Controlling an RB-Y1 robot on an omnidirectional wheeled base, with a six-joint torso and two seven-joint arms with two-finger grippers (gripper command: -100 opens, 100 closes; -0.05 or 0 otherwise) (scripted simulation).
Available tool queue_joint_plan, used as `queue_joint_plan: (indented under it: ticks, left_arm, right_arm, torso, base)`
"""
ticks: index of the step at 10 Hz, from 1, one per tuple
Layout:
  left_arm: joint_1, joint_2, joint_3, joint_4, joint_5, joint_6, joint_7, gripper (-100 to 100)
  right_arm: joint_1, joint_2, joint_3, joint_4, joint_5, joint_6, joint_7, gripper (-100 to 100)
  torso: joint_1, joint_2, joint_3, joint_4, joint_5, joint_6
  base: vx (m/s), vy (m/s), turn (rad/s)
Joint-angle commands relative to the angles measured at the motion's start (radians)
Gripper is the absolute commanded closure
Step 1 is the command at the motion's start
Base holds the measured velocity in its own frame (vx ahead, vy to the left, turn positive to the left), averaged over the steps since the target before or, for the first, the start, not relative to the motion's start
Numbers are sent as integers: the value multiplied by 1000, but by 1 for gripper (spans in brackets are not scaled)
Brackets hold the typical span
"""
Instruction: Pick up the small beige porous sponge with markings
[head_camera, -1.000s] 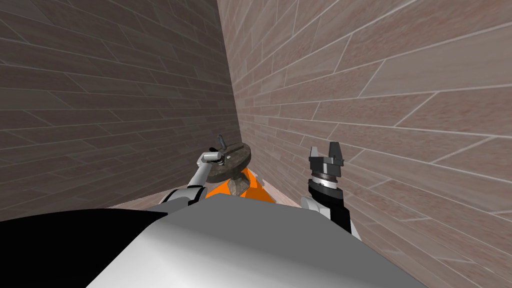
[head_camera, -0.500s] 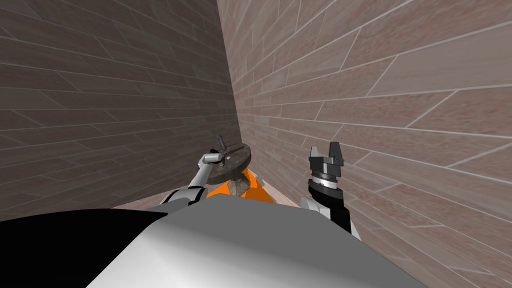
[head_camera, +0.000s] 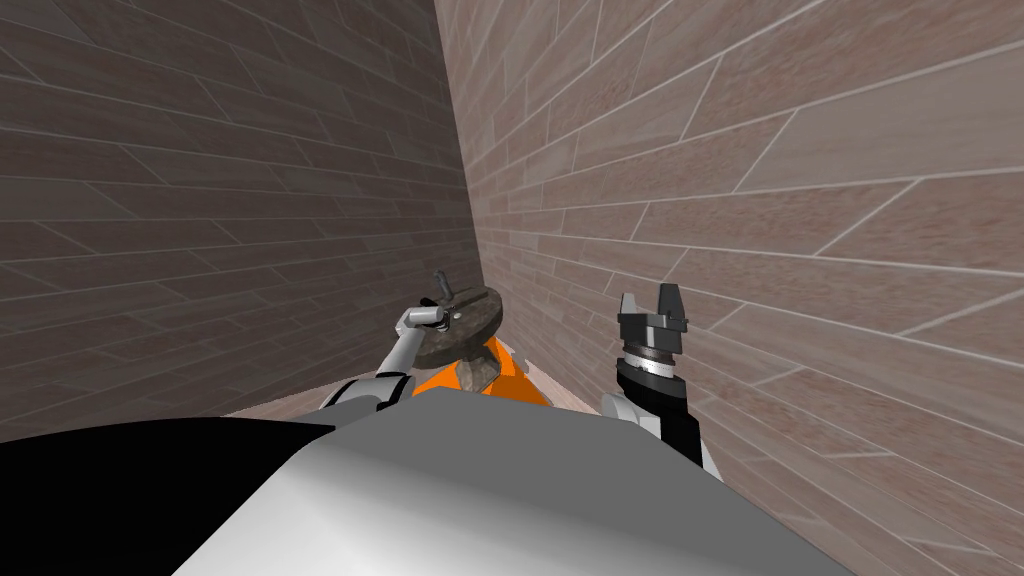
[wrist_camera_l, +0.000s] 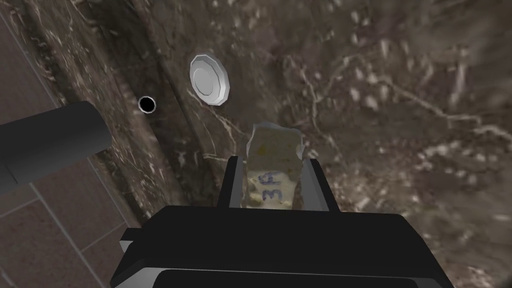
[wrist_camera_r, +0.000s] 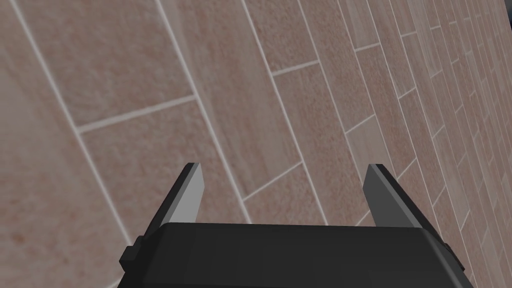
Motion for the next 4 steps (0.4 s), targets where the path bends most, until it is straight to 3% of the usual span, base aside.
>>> queue_joint_plan:
  ticks: [1,3,4]
  left_arm:
    - [-6,7,2,-22,6,33,-1,100]
    - [-10,9,2,-20,7,32,-2,100]
    - [-10,9,2,-21,7,36,-2,0]
  right_arm:
    - [0,0,0,0,0,0,0,0]
    - [0,0,0,0,0,0,0,0]
    - [0,0,0,0,0,0,0,0]
  torso:
    - [0,0,0,0,0,0]
    - [-2,4,2,1,0,0]
    - [-1,3,2,1,0,-1]
  base:
    - [-32,-8,-9]
    - [-41,-22,-3]
    - [0,0,0]
